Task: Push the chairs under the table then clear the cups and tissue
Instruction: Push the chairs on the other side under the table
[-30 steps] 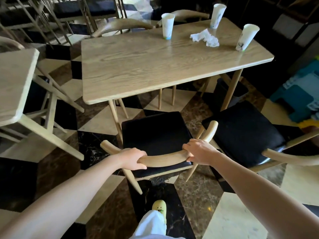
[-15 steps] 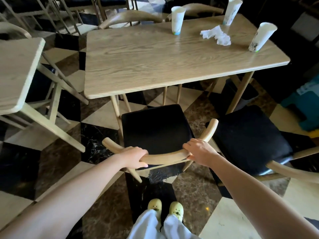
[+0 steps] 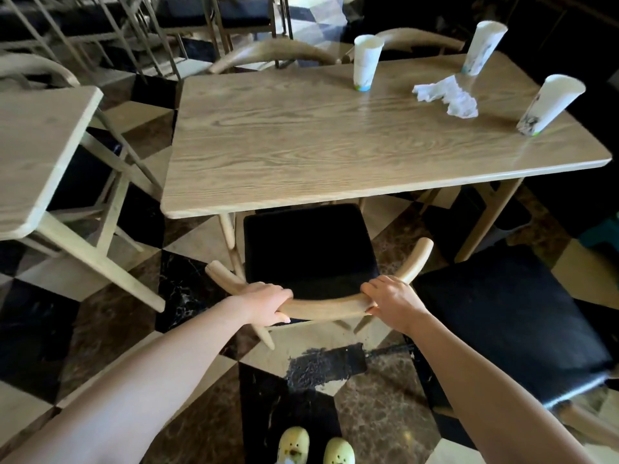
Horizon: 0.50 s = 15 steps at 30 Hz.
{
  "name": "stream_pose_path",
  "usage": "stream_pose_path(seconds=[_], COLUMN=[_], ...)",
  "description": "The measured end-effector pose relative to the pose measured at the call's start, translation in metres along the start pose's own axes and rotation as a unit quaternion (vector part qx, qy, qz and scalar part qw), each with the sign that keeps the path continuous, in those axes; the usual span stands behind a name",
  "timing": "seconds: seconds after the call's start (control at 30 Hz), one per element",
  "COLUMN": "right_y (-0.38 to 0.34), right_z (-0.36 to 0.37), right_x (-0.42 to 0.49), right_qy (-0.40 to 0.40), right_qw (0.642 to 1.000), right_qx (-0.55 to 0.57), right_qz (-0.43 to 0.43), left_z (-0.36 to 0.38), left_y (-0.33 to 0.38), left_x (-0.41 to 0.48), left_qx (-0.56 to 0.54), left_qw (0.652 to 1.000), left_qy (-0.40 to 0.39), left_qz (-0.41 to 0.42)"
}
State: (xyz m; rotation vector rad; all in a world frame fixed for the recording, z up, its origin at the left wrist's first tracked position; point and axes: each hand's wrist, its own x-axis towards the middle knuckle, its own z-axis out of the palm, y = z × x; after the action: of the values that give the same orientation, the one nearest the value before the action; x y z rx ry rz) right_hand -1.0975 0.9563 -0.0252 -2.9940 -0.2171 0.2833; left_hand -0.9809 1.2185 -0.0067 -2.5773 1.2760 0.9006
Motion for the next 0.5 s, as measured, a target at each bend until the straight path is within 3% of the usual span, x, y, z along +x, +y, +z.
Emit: stream_pose_path(seconds=[0.5], right_y=[0.017], right_z=[-0.003], right_x=[0.072], right_qy=[0.066], right_qw=[0.997], right_qx=[0.005], right_qz=[-0.029], left_z=[-0.038], left_y=[-0.059], left_x=[0.049], left_qx=[0.015], left_qw=[0.999], left_qy=[-0.037], left_qz=[-0.01])
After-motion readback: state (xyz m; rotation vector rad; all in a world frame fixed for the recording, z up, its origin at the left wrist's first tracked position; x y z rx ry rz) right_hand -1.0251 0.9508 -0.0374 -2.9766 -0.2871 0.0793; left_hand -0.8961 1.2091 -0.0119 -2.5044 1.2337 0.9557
